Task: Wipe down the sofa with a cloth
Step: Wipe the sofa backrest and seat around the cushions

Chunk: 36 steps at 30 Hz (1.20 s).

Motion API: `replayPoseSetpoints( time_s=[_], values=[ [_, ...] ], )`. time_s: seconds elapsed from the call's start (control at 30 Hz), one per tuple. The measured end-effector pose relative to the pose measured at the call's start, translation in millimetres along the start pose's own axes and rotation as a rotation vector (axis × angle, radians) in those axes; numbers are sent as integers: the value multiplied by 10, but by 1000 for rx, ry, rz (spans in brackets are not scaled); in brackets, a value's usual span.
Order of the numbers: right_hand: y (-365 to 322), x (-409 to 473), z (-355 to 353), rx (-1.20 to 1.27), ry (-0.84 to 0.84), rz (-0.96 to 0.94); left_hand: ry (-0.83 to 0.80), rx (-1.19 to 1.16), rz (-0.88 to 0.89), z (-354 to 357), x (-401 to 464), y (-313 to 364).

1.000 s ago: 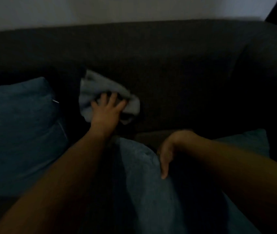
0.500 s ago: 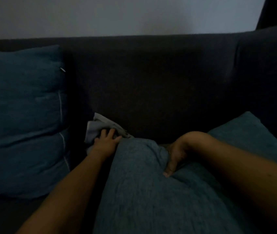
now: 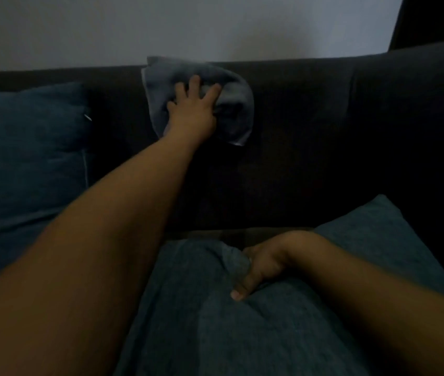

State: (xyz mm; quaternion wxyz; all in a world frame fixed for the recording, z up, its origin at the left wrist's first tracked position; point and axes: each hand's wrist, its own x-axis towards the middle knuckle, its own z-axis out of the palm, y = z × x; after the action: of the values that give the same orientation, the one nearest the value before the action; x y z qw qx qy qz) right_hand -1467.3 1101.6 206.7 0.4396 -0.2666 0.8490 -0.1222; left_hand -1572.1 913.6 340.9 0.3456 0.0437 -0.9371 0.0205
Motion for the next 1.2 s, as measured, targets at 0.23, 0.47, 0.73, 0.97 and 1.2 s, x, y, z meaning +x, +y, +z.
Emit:
replayPoseSetpoints(
  time_s=[0.23, 0.47, 0.73, 0.97, 1.2],
  values=[
    [202, 120, 40, -63, 126, 24, -396, 25, 148, 1322, -1329, 155],
    [233, -319, -253, -506, 340, 408, -544, 98, 239, 1384, -1493, -23],
    [758, -279, -290, -279, 349, 321, 207, -238, -52, 177, -104, 720],
    [962, -55, -202, -293, 491, 239, 73, -12, 82, 1063, -531, 1131],
    [859, -348, -9, -393, 544, 229, -667, 152, 356, 1528, -1364, 1068]
  ],
)
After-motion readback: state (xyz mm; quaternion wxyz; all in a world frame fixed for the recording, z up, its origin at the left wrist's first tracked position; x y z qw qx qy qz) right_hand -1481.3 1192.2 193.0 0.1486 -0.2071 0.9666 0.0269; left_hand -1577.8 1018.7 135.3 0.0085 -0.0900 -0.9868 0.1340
